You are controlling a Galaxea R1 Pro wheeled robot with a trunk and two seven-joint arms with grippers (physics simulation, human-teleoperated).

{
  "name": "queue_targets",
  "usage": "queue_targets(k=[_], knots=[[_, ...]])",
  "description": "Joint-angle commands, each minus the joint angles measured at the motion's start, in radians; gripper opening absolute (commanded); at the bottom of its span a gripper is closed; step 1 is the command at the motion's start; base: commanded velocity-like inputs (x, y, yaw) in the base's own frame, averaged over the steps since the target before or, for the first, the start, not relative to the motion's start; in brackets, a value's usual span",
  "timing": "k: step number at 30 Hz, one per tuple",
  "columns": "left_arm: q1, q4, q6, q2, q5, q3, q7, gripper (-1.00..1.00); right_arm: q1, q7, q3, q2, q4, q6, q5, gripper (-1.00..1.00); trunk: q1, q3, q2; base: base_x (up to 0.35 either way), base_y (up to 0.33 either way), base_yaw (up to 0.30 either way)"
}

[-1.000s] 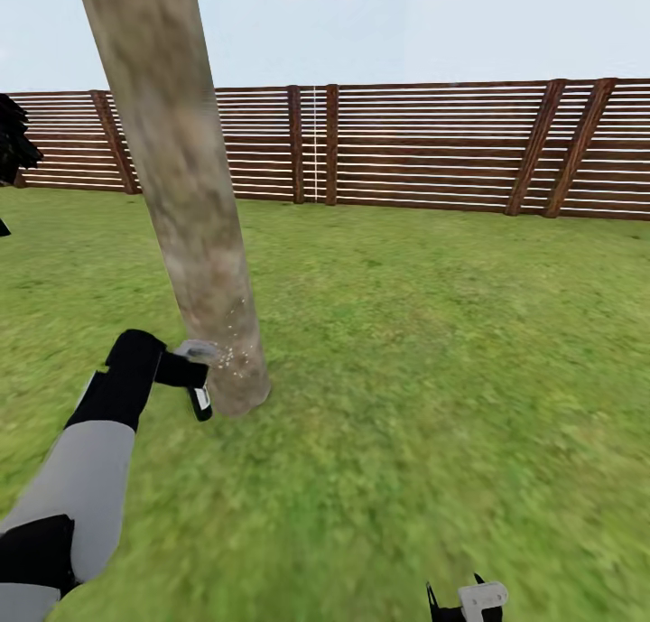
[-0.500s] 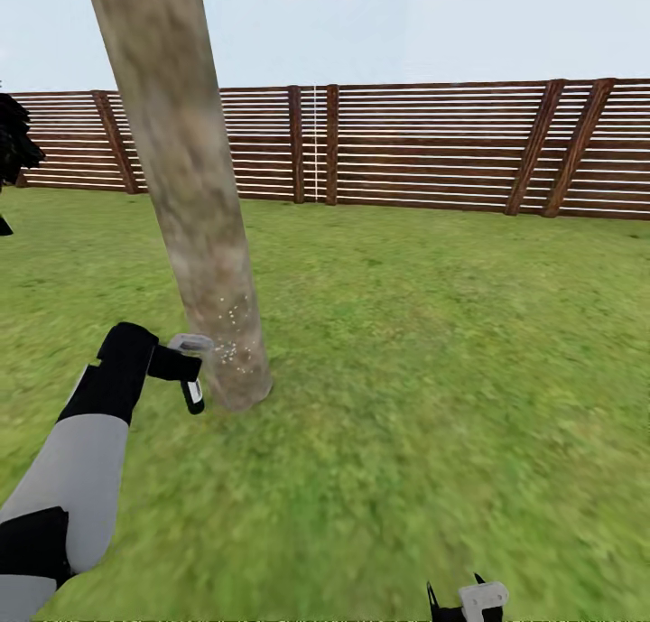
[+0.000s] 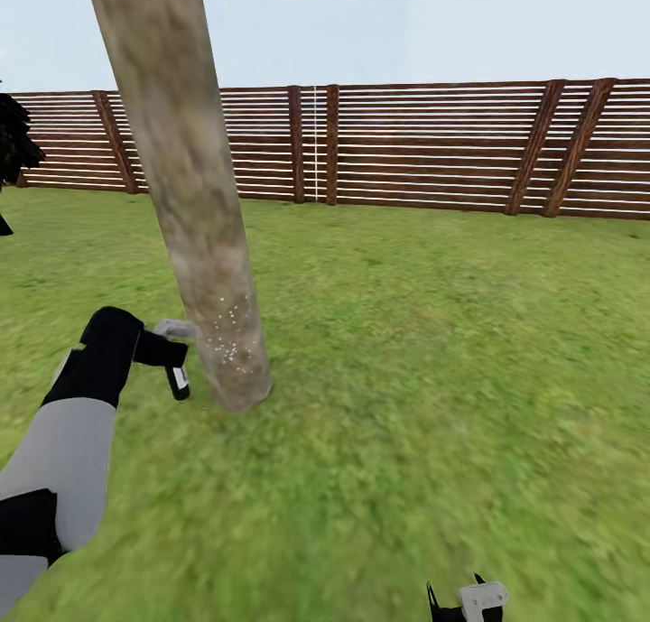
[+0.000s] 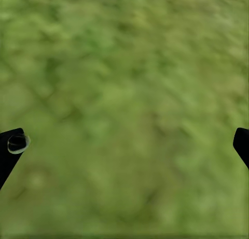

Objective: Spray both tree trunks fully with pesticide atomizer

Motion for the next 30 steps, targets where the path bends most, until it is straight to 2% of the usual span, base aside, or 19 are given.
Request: queue_targets(k=[1, 2, 3, 5, 7, 8, 12, 14, 16, 17, 20, 23, 25, 27, 28, 30], knots=[[0.000, 0.001, 0.002, 0.001, 0.005, -0.002, 0.000, -1.00, 0.000, 0.000, 0.000, 0.000, 0.000, 0.000, 0.000, 1.00, 0.000, 0.000, 0.000, 0.000, 0.000, 0.000], [0.000, 0.000, 0.002, -0.002, 0.005, -0.004, 0.000, -1.00, 0.000, 0.000, 0.000, 0.000, 0.000, 0.000, 0.000, 1.00, 0.000, 0.000, 0.000, 0.000, 0.000, 0.000], [-0.004, -0.010, 0.002, -0.042, 0.005, -0.009, 0.000, -1.00, 0.000, 0.000, 0.000, 0.000, 0.000, 0.000, 0.000, 1.00, 0.000, 0.000, 0.000, 0.000, 0.000, 0.000], [-0.022, -0.012, 0.002, -0.078, 0.004, -0.011, 0.000, -1.00, 0.000, 0.000, 0.000, 0.000, 0.000, 0.000, 0.000, 1.00, 0.000, 0.000, 0.000, 0.000, 0.000, 0.000], [-0.044, -0.013, 0.002, -0.097, 0.004, -0.011, 0.000, -1.00, 0.000, 0.000, 0.000, -0.001, 0.000, 0.000, 0.000, 1.00, 0.000, 0.000, 0.000, 0.000, 0.000, 0.000], [-0.052, -0.013, 0.002, -0.098, 0.005, -0.010, 0.000, -1.00, 0.000, 0.000, 0.000, -0.001, 0.000, 0.000, 0.000, 1.00, 0.000, 0.000, 0.000, 0.000, 0.000, 0.000], [-0.057, -0.014, 0.002, -0.073, 0.005, -0.001, -0.001, -1.00, 0.000, 0.000, 0.000, -0.002, 0.000, 0.000, 0.000, 1.00, 0.000, 0.000, 0.000, 0.000, 0.000, 0.000], [-0.057, -0.014, 0.003, -0.036, 0.005, 0.001, -0.002, -1.00, 0.000, 0.000, 0.000, -0.002, 0.000, 0.000, 0.000, 1.00, 0.000, 0.000, 0.000, 0.000, 0.000, 0.000], [-0.058, -0.014, 0.003, -0.016, 0.006, 0.001, -0.002, -1.00, 0.000, 0.000, 0.000, -0.002, 0.000, 0.000, -0.001, 1.00, 0.000, 0.000, 0.000, 0.000, 0.000, 0.000], [-0.058, -0.014, 0.003, -0.020, 0.006, 0.001, -0.002, -1.00, 0.000, 0.000, 0.000, -0.002, 0.000, 0.000, 0.000, 1.00, 0.000, 0.000, 0.000, 0.000, 0.000, 0.000], [-0.067, -0.046, 0.003, -0.065, 0.008, -0.006, -0.002, -1.00, 0.000, 0.000, 0.000, -0.002, 0.000, 0.000, 0.000, 1.00, 0.000, 0.000, 0.000, 0.000, 0.000, 0.000], [-0.081, -0.054, 0.003, -0.099, 0.006, -0.009, -0.002, -1.00, 0.000, 0.000, 0.000, -0.002, 0.000, 0.000, 0.000, 1.00, 0.000, 0.000, 0.000, 0.000, 0.000, 0.000], [-0.083, -0.056, 0.003, -0.094, 0.006, -0.006, -0.002, -1.00, 0.000, 0.000, 0.000, -0.002, 0.000, 0.000, 0.000, 1.00, 0.000, 0.000, 0.000, 0.000, 0.000, 0.000], [-0.084, -0.056, 0.003, -0.076, 0.007, -0.001, -0.002, -1.00, 0.000, 0.000, 0.000, -0.002, 0.000, 0.000, 0.000, 1.00, 0.000, 0.000, 0.000, 0.000, 0.000, 0.000], [-0.083, -0.056, 0.003, -0.045, 0.007, 0.001, -0.003, -1.00, 0.000, 0.000, 0.000, -0.002, 0.000, 0.000, 0.000, 1.00, 0.000, 0.000, 0.000, 0.000, 0.000, 0.000], [-0.084, -0.055, 0.003, -0.011, 0.008, 0.002, -0.003, -1.00, 0.000, 0.000, 0.000, -0.002, 0.000, 0.000, 0.000, 1.00, 0.000, 0.000, 0.000, 0.000, 0.000, 0.000]])
